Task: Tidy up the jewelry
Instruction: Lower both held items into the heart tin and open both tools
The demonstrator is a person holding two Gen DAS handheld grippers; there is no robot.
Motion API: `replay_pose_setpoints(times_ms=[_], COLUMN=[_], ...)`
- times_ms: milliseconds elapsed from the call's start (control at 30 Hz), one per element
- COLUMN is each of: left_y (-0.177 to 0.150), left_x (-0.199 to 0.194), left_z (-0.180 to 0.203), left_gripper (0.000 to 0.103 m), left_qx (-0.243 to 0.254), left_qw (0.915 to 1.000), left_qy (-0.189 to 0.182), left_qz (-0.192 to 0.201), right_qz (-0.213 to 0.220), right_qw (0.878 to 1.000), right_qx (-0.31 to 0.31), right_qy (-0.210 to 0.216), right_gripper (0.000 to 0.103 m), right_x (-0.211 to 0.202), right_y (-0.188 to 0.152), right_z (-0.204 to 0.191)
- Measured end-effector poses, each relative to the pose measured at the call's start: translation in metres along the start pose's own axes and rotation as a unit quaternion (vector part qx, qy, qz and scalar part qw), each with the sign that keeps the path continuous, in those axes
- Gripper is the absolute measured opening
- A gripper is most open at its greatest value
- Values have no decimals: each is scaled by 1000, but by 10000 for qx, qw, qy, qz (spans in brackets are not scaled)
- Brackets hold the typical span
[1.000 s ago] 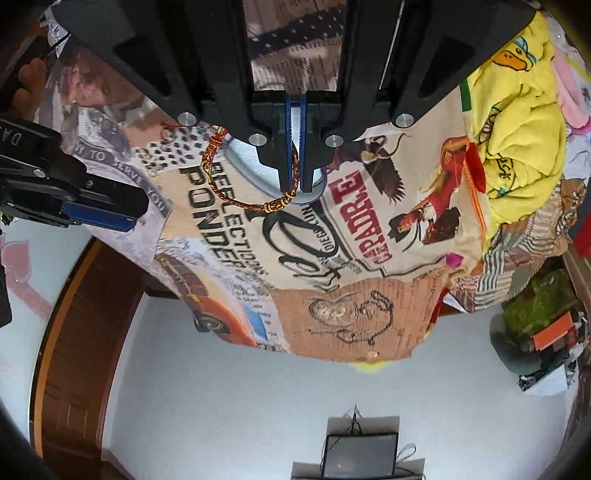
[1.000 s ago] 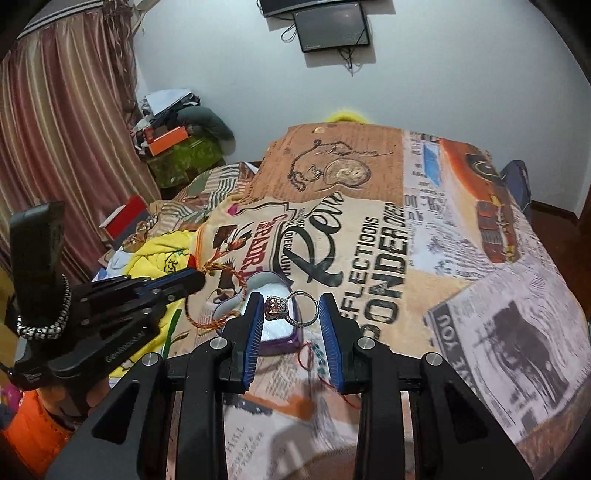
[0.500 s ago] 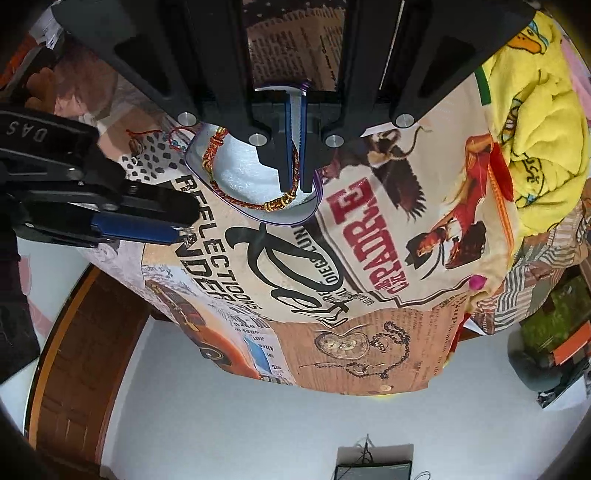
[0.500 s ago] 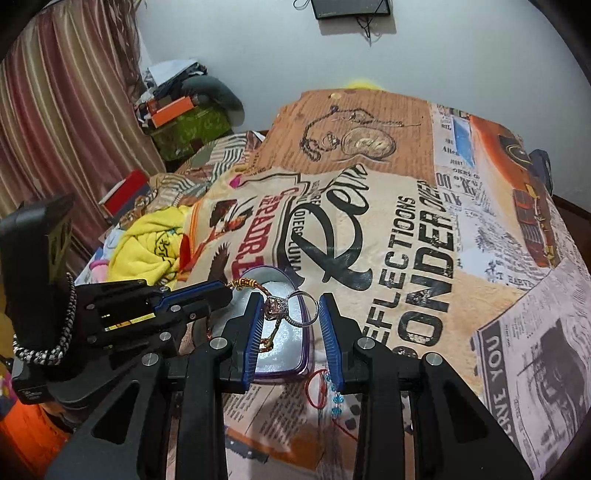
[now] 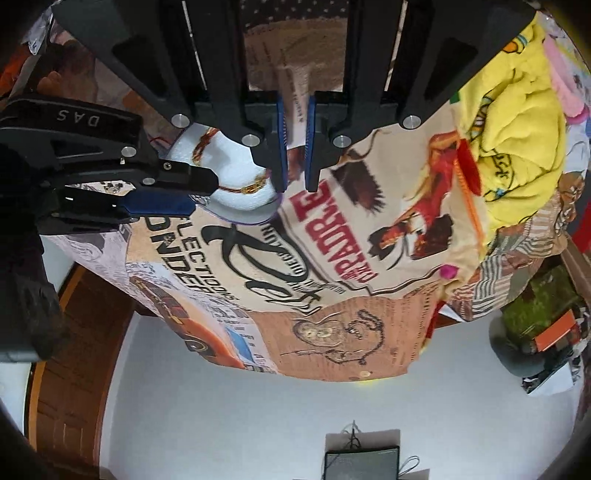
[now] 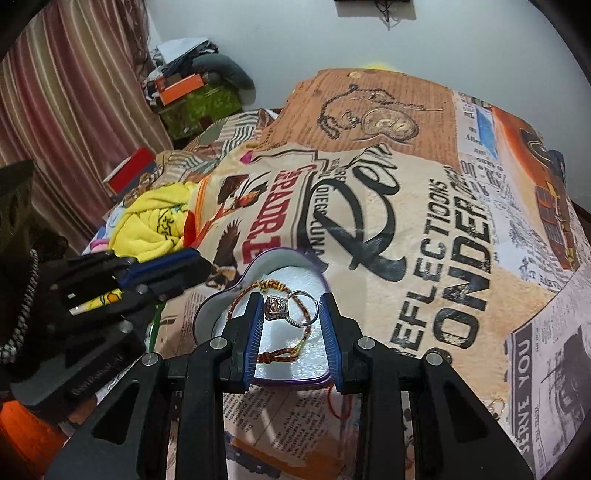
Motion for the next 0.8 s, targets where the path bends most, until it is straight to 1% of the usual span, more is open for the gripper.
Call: replay_pose_setpoints(times_ms=[100, 167, 233, 367, 600, 733, 800], left_y=[-2, -4, -4, -4, 0, 2, 4], left_x=[-2, -5, -9, -18, -41, -56, -64], left_z=[-7, -10, -11, -12, -2, 9, 15], left_gripper=[10, 16, 21, 22, 23, 31, 31], left_qx=[-64, -89, -88, -113, -51, -3, 16], left_qw=[10000, 9999, 9999, 9998, 9998, 9996, 9995], left_qy=[57, 83, 137, 157, 134, 77, 39], left_qz=[-41, -47, -27, 19, 152, 267, 327], right_qz=[-65, -94, -117, -74, 119, 280, 350], right_qw=[10000, 9999, 9998, 9996, 9986, 9977, 9973], right_qx=[-70, -132, -179, -227, -337, -338, -311], right_qy=[-17, -19, -47, -156, -393, -519, -564], right_gripper=[28, 28, 28, 32, 33, 33, 33], right_x=[3, 2, 1, -5, -31, -54, -63], right_y=[-1, -1, -1, -1, -4, -9, -11], right_z=[-2, -5, -8, -12, -18, -19, -18])
Point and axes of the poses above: each gripper's, at about its wrist camera, not at the fingertips, and x roughly the way its jaws point, z to its right, y to its top, the point moved 1 cm from there along x, roughly the way its jaws point, and after that the axes turned 14 degrees about y, right-handed, at the moved point
